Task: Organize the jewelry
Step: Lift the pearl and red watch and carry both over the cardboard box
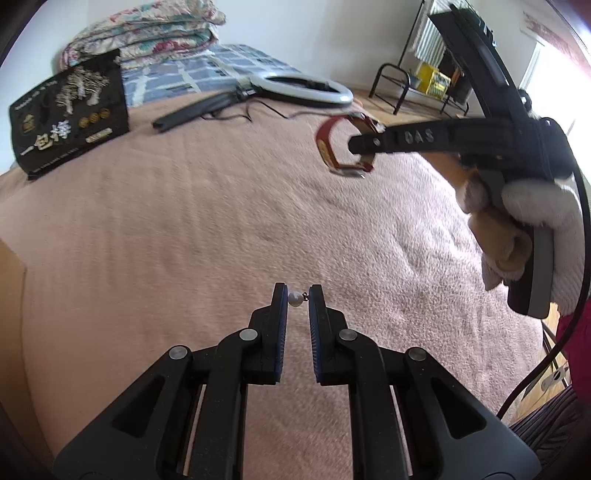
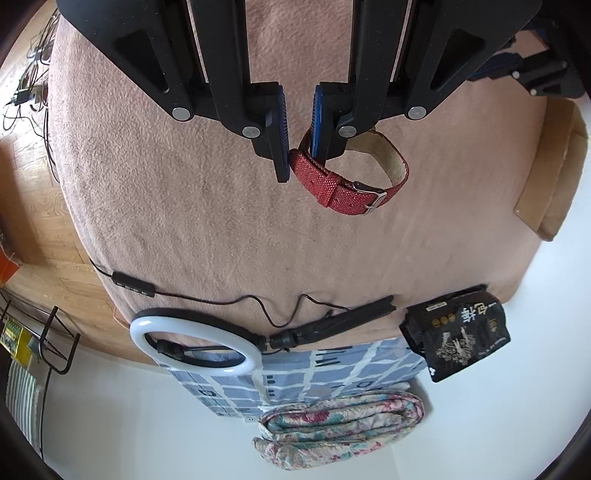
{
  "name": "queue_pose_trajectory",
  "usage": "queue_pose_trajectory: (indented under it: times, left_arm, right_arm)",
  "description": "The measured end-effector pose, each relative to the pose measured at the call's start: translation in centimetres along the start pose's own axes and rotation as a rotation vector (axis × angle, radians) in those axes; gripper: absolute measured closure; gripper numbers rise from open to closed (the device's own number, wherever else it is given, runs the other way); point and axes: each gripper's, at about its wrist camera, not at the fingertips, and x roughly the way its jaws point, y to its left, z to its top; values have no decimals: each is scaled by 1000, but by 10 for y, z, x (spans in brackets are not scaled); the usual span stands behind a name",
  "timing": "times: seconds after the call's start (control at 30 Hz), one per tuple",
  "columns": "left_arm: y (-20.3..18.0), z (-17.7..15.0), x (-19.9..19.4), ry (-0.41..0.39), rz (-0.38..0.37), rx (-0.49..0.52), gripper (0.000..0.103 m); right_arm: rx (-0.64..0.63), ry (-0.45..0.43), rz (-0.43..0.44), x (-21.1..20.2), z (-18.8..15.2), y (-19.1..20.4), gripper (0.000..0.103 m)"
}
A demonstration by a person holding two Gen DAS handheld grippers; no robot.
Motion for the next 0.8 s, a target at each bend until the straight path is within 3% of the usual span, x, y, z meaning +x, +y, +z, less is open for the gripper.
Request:
queue_pose_trajectory:
  times: [0.43,0.8]
  left_arm:
    - [54,-7,-72,-113,71,-74,93]
    - [127,-31,-143,-205,199,-199,93]
  right_arm:
    - [-62,-69,71,-37,5,71,94]
    - [-138,-80,142,-35,5,152,94]
